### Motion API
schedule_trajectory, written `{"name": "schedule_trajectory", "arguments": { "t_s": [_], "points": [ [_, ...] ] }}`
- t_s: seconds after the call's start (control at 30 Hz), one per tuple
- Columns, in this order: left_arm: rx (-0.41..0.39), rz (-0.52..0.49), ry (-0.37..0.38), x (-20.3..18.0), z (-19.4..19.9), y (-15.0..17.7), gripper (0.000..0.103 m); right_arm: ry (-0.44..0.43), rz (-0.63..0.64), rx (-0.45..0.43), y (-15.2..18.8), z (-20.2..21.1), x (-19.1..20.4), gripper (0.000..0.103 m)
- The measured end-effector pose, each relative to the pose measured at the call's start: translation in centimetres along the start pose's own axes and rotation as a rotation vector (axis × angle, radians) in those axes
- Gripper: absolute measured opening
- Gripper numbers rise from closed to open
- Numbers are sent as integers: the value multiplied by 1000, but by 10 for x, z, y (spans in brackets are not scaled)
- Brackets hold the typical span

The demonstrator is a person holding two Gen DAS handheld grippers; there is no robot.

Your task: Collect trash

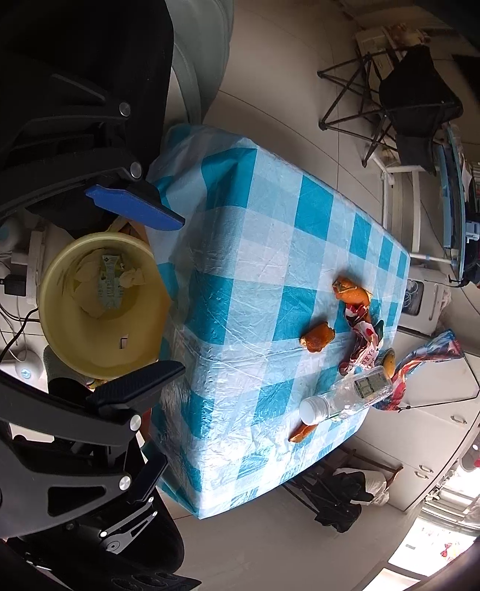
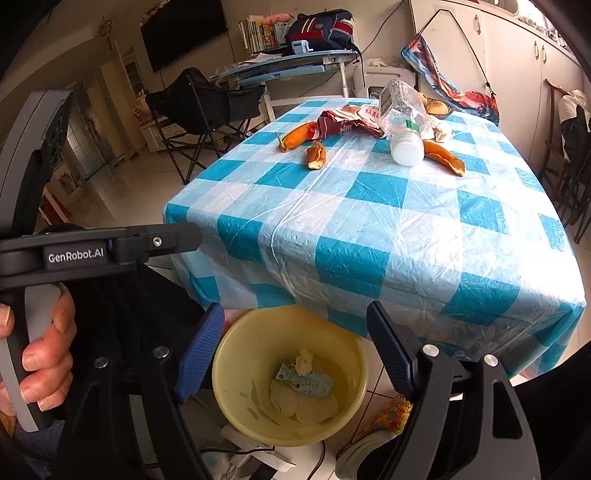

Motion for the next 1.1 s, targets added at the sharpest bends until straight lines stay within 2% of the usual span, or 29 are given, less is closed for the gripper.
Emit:
{"name": "schedule_trajectory", "arguments": {
  "t_s": [0.17,1.1],
  "points": [
    [-52,42,-11,8,6,-7,79,9,15,6,1,-4,1,77],
    [-60,62,-7,11,7,-9,82,23,39,27,6,-10,5,80]
  ]
}}
Point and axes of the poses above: each gripper's, at about its wrist camera, not at the fingertips, and z roughly against the way its jaws point, x to its left, y to its underside, the point moved 4 cm from there along -z, roughly the way its jaws point, and after that the axes turned 1 degree about y, right-handed, at the moved point
